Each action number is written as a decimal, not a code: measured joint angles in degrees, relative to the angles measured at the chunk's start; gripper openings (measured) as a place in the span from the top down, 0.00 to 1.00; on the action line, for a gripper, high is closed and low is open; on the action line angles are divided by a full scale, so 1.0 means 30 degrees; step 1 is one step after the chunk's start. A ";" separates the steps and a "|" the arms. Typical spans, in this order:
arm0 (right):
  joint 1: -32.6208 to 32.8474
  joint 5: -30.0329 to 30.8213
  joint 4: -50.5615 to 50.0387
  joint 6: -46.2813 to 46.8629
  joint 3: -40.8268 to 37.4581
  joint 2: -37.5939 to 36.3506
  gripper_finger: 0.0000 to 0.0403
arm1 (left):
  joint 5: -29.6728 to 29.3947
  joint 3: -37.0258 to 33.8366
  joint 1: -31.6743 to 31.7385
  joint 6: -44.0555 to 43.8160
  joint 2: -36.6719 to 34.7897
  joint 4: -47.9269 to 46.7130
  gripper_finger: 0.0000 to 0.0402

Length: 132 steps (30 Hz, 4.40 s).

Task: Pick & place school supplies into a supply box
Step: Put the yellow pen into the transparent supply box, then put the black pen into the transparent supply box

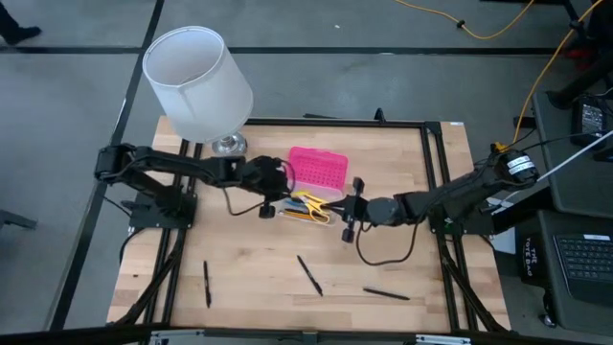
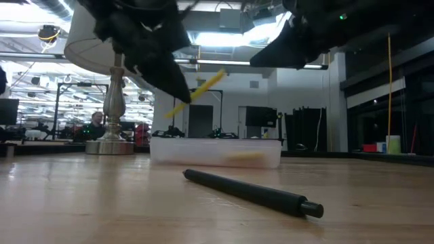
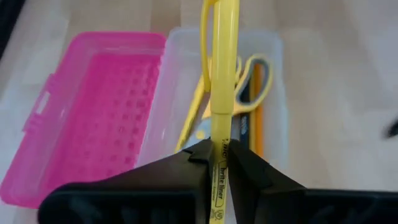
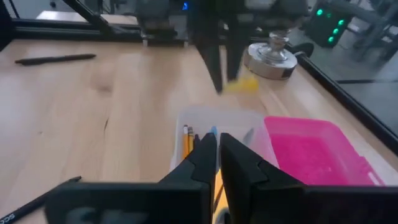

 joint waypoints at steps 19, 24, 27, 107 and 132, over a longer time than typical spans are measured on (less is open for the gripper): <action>-0.1782 0.0033 0.0123 -0.0446 0.0000 0.0000 0.93 | -0.1136 0.3702 -0.0433 0.2662 0.5697 -0.2478 0.95; -0.1782 0.0033 -0.0055 -0.0468 0.0000 0.0000 0.93 | -0.2156 0.3741 -0.0698 0.2629 0.5713 -0.3361 0.95; -0.1789 0.0040 -0.0115 -0.0464 0.0000 0.0000 0.93 | -0.1797 0.3740 -0.0794 0.2433 0.5670 -0.3376 0.95; 0.5658 -0.5944 -2.2119 1.6066 0.7992 0.0019 0.99 | -0.0495 -0.6896 -0.1771 0.0793 -1.0075 0.7504 0.99; 1.0354 -0.9817 -2.3232 2.4182 0.9936 0.4737 0.98 | -0.0495 -0.6889 -0.1771 0.0756 -1.0075 0.7511 0.98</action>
